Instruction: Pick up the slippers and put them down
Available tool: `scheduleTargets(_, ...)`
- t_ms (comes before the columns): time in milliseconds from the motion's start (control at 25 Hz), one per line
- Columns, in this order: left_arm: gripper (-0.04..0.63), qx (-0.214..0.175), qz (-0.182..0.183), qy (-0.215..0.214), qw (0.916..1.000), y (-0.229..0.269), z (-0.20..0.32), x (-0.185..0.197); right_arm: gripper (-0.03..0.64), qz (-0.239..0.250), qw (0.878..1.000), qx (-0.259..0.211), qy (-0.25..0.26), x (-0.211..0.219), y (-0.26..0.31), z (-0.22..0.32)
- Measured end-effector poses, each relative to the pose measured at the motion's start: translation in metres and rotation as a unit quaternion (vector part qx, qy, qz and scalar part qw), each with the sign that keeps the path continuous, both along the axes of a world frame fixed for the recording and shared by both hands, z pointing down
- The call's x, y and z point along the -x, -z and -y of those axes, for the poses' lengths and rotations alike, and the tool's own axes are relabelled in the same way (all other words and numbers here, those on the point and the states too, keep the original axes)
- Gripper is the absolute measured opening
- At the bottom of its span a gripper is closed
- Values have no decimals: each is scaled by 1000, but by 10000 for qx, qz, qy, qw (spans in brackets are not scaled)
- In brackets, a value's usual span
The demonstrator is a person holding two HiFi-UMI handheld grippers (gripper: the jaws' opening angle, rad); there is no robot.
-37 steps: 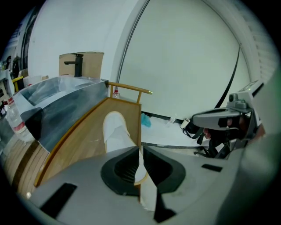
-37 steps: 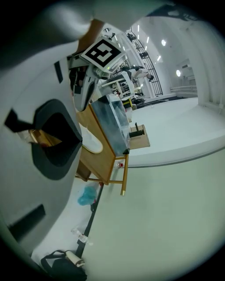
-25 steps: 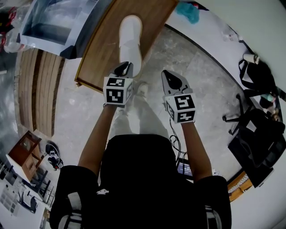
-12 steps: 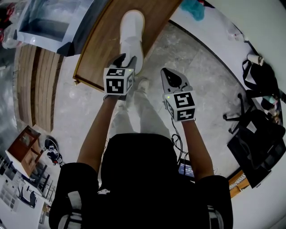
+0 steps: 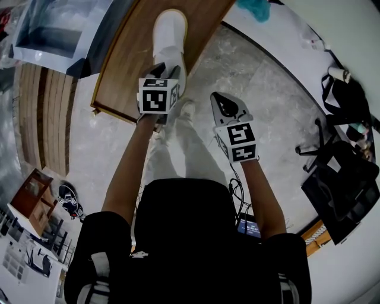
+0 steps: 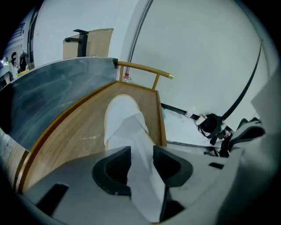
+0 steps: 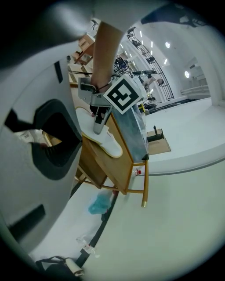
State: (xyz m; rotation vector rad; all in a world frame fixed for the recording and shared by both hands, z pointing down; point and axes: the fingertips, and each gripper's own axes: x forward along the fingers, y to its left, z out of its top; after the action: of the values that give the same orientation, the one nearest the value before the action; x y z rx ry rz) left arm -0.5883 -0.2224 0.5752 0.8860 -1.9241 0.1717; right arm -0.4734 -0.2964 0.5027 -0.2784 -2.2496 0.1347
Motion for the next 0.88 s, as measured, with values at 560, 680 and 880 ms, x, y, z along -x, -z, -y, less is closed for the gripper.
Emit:
scheduleTargets(560,57,246,351,-181,9989,-7,3,0,-15,-83,10000,-37,-36,-6,-3,2)
scheduleTargets(680,42,297,439,-273,9982,-8,2,0,-15,-58,10000,-39,-37,-6,-2,-1)
scheduleTargets(880,26,338,517,-296,9976,-6,-2,0,-15,17,10000,9,-72,-3,5,-8)
